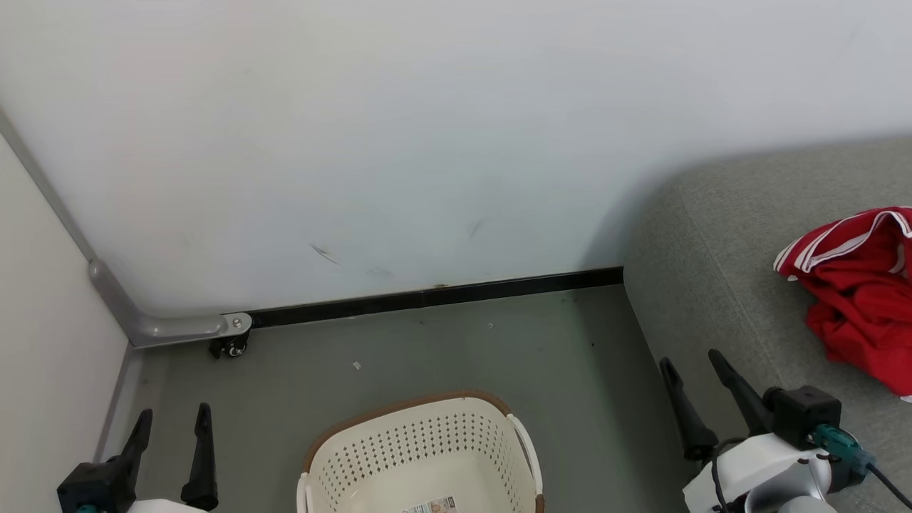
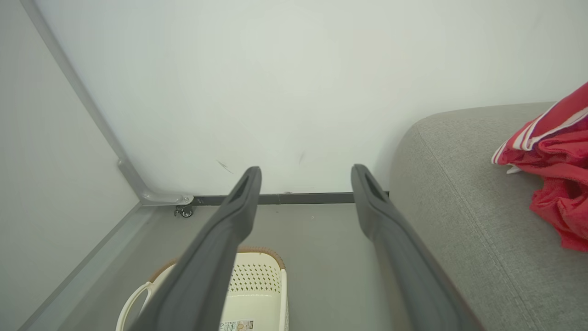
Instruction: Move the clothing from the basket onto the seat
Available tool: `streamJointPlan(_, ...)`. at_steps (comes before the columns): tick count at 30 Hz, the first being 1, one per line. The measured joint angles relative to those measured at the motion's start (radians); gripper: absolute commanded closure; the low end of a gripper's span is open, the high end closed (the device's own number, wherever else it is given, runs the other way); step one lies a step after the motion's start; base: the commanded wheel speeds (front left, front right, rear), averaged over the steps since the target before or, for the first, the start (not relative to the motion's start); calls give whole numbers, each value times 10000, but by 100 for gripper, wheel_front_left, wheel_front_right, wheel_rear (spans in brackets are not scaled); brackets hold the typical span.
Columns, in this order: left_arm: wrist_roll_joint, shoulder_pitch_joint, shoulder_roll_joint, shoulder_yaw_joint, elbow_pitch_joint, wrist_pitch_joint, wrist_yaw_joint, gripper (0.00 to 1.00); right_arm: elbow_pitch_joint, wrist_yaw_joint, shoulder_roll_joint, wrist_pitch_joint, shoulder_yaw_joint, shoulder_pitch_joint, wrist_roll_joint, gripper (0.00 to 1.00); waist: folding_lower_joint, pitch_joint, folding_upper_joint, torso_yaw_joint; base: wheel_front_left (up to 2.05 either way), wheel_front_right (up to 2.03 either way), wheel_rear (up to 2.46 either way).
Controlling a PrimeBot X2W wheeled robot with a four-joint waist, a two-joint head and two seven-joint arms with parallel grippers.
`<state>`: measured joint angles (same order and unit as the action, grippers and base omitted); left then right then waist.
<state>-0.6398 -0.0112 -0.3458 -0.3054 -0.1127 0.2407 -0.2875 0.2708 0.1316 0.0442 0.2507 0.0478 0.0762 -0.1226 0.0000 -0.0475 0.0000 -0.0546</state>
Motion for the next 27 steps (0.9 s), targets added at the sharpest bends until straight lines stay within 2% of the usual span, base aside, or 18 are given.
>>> streamJointPlan(3,182,0,-25,-46,0,0,-2,0,-71,0,0,0,63,-128,-56,0,0,6,0,38,0,0,0)
streamJointPlan(4,188,0,-29,-59,-6,0,-2,100,-75,0,-4,0,82,-148,-113,100,0,8,0,52,0,0,0)
streamJointPlan(11,136,-416,727,-370,-602,-36,10,100,614,2,-180,-42,150,-817,-111,100,0,11,0,58,0,0,0)
streamJointPlan(19,-662,-431,884,-119,-616,-234,259,100,637,2,-182,-272,-46,-837,-936,100,0,32,0,90,0,0,0)
streamJointPlan(27,-1402,-428,1049,205,-614,-546,541,100,673,2,-180,-631,-261,-686,-2433,100,2,76,0,136,0,0,0)
